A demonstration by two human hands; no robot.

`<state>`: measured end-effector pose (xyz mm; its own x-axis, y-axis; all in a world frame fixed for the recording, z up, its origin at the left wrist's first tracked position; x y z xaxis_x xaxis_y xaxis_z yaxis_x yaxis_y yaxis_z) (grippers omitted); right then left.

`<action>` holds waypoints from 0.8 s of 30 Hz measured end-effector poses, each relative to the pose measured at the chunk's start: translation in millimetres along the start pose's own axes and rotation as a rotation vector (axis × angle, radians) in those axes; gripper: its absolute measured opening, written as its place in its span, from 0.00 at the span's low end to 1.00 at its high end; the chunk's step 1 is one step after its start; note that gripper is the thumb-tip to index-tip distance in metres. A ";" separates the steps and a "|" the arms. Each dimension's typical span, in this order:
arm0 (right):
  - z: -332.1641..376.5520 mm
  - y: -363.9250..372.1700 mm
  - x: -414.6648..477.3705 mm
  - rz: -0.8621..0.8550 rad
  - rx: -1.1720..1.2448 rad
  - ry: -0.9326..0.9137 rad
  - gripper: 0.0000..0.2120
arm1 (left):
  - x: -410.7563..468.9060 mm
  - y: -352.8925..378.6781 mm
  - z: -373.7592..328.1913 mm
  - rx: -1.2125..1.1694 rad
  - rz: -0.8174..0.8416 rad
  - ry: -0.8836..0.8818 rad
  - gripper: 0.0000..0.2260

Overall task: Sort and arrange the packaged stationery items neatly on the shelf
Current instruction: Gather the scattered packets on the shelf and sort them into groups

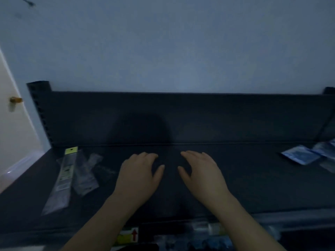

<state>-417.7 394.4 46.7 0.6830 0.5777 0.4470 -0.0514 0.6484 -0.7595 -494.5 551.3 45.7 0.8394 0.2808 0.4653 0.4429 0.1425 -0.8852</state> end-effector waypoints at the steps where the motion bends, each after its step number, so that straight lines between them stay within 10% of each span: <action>1: -11.4 -10.6 -6.8 -0.029 -0.002 0.022 0.22 | 2.1 0.3 -15.2 -0.008 -0.005 0.022 0.20; 24: -291.3 -257.6 -140.6 -0.056 -0.210 0.396 0.23 | 49.5 44.4 -401.5 -0.302 0.163 0.242 0.20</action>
<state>-288.2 1.7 41.9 0.9089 0.2835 0.3060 0.1148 0.5352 -0.8369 -306.9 190.5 31.3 0.9399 0.0406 0.3391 0.3407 -0.1799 -0.9228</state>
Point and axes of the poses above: each hand's wrist, its own x-axis towards the middle knuckle, its own y-axis out of the palm, z = x × y, the point moved 1 cm from there along x, towards the middle knuckle, and after that the axes turned 14 degrees about x, right-handed, at the moved point
